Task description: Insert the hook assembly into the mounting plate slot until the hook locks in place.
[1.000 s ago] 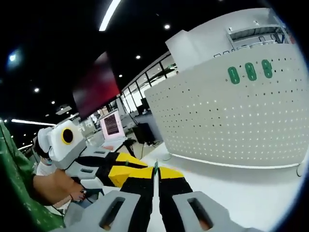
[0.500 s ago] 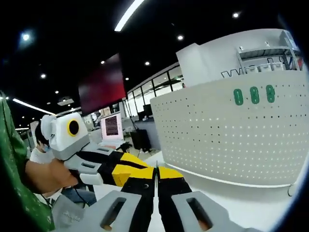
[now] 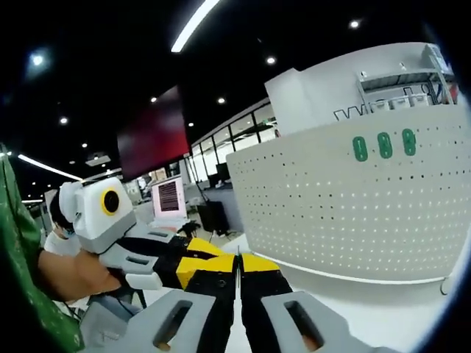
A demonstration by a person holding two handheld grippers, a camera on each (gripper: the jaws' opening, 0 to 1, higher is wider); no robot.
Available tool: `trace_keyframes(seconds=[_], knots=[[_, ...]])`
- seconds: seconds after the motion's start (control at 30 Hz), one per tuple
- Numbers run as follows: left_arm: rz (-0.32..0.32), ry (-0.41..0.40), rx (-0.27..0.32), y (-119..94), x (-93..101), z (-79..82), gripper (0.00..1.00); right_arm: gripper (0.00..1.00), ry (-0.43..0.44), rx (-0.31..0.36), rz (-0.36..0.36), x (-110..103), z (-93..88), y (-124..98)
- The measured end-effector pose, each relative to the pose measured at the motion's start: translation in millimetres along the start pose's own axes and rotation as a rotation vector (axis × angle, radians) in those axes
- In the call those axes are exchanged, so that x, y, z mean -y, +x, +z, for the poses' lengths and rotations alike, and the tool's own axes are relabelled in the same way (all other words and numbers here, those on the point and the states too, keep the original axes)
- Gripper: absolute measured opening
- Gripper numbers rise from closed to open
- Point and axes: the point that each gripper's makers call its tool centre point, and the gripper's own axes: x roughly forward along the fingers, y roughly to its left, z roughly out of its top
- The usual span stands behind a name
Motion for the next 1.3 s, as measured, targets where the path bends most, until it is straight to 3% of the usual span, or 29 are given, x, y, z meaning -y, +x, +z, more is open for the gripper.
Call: trace_keyframes(seconds=[0.3,0.57,1.3], knots=[[-0.003,-0.009,0.007,2,0.3,1.8,0.04,0.0,0.016,0.011,-0.006,2,1.4,-2],[-0.008,0.002,0.013,4,2.3,3.9,0.03,0.0,-0.054,0.016,-0.015,2,4.2,-3],[0.011,-0.01,0.03,16,-2.2,18.1,0.03,0.01,-0.105,0.038,-0.026,15,19.6,-2]])
